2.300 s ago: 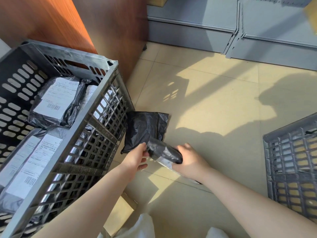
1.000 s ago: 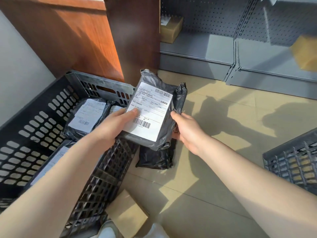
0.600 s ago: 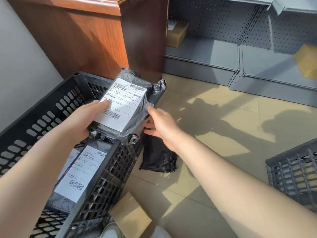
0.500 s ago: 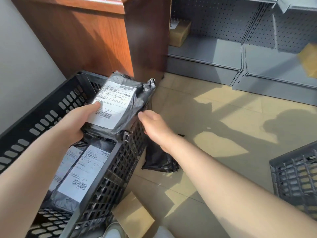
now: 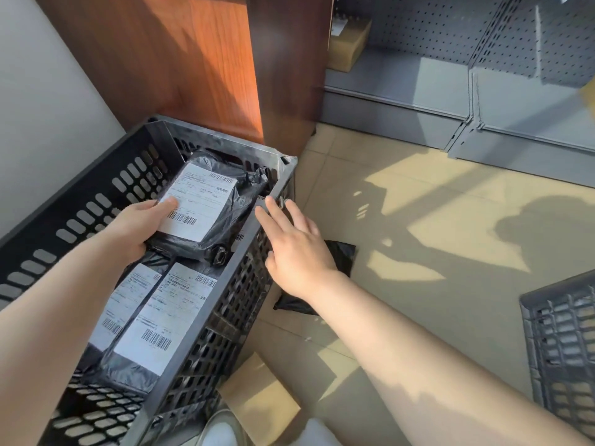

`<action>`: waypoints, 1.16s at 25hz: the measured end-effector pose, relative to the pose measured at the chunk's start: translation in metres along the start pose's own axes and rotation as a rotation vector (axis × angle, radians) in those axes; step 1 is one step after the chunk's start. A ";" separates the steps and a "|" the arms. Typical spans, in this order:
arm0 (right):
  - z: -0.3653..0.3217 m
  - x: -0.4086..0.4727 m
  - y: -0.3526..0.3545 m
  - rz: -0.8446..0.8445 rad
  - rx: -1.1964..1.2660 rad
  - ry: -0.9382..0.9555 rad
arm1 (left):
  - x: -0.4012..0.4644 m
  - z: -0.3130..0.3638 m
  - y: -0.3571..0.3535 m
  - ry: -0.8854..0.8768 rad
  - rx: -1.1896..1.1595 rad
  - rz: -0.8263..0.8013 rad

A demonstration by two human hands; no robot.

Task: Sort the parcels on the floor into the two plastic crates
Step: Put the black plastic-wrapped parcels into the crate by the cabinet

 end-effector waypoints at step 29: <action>-0.007 0.000 -0.008 0.004 0.107 -0.027 | 0.037 -0.029 -0.080 -0.517 0.959 0.080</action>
Point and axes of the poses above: each hand's wrist, its own x-axis towards the middle knuckle, its own y-axis out of the back of the hand, z = x × y, the point moved 4 cm from there along x, towards the middle knuckle, and after that the axes turned 3 degrees about -x, right-handed, at the moved point
